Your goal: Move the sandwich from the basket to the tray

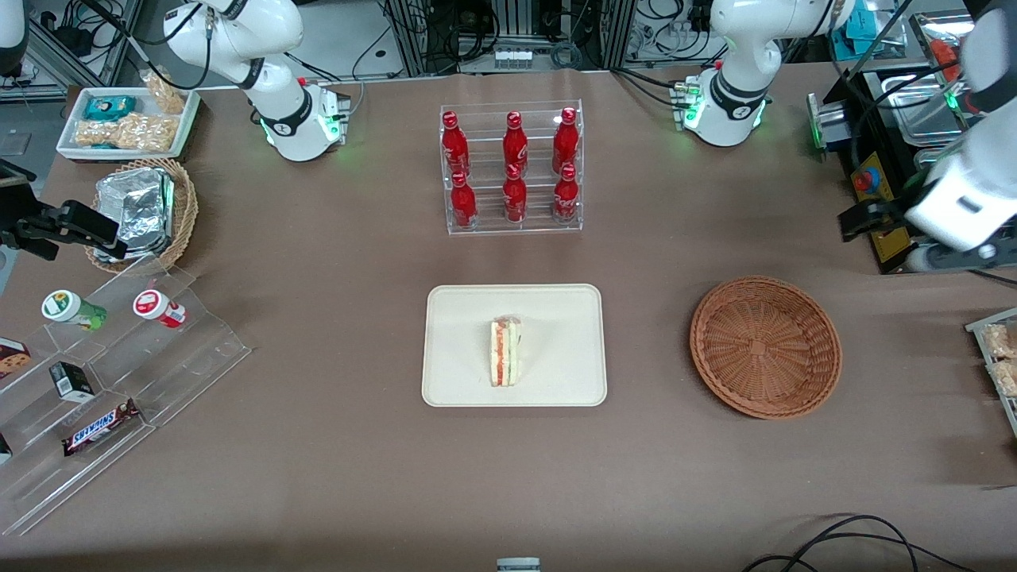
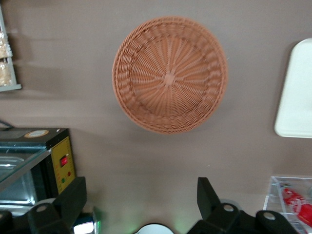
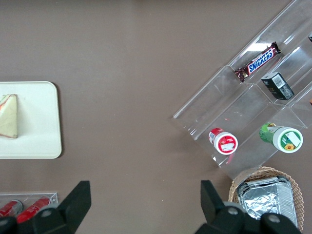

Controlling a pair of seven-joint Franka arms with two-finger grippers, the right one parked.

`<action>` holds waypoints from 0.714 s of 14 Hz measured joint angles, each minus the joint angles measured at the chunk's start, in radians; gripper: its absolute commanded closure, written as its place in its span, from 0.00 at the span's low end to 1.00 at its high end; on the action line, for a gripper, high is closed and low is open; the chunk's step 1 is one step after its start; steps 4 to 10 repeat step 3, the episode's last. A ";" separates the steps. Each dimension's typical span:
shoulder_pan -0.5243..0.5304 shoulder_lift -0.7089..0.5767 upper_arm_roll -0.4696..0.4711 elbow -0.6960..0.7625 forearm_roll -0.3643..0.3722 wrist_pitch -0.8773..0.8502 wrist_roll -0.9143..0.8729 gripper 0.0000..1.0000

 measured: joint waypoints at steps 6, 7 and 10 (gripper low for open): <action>-0.017 -0.015 0.076 0.023 -0.043 0.015 0.032 0.00; -0.017 -0.015 0.076 0.023 -0.043 0.015 0.032 0.00; -0.017 -0.015 0.076 0.023 -0.043 0.015 0.032 0.00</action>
